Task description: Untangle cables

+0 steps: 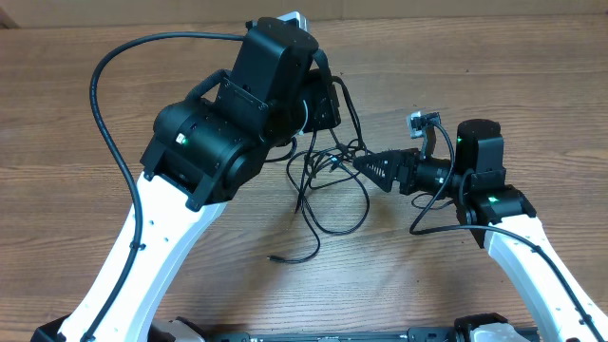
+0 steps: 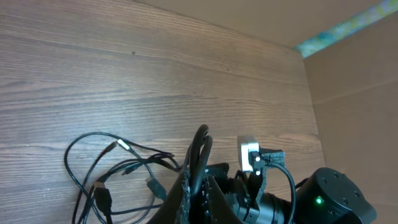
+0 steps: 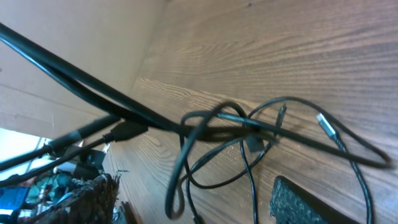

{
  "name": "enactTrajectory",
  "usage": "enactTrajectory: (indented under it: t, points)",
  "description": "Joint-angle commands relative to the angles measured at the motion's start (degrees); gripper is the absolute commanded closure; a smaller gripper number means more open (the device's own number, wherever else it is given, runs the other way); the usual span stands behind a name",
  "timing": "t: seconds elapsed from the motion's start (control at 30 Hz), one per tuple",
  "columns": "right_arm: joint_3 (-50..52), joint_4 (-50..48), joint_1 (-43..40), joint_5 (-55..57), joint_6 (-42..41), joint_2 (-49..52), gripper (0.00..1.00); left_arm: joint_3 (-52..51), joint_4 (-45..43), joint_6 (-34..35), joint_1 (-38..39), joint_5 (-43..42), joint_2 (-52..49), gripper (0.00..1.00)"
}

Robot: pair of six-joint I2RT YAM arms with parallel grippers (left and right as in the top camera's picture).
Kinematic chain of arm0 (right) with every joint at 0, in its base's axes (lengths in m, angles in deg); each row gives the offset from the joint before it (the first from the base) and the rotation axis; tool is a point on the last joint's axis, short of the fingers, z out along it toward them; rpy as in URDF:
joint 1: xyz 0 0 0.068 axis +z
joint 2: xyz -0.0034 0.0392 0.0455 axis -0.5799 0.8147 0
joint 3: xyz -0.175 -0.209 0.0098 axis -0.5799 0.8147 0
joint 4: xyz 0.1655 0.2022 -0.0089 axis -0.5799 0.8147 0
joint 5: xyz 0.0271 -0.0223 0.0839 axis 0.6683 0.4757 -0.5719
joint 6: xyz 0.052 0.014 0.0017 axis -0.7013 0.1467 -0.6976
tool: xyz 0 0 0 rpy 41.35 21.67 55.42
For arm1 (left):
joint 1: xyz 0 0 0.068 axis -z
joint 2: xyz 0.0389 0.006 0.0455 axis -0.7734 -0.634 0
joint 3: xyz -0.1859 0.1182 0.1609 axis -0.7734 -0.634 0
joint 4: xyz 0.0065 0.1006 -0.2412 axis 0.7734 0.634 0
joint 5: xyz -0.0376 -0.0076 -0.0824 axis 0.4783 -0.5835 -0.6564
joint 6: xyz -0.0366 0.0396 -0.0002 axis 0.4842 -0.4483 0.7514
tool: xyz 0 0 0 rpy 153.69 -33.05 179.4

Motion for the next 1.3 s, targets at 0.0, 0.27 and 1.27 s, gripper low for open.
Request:
enactTrajectory:
  t: [0.0, 0.27, 1.27]
  points:
    - [-0.33, -1.4, 0.61, -0.09, 0.55, -0.04, 0.31, 1.66, -0.31, 0.59, -0.2, -1.7, 0.85, 0.96]
    - [-0.33, -0.26, 0.59, 0.61, 3.28, 0.28, 0.9, 1.66, -0.22, 0.55, -0.2, -4.48, 0.83, 0.96]
    - [-0.35, -19.5, -3.52, -11.87, -15.45, -6.29, 0.96, 1.44, 18.12, -0.11, -0.31, 20.35, -3.65, 0.96]
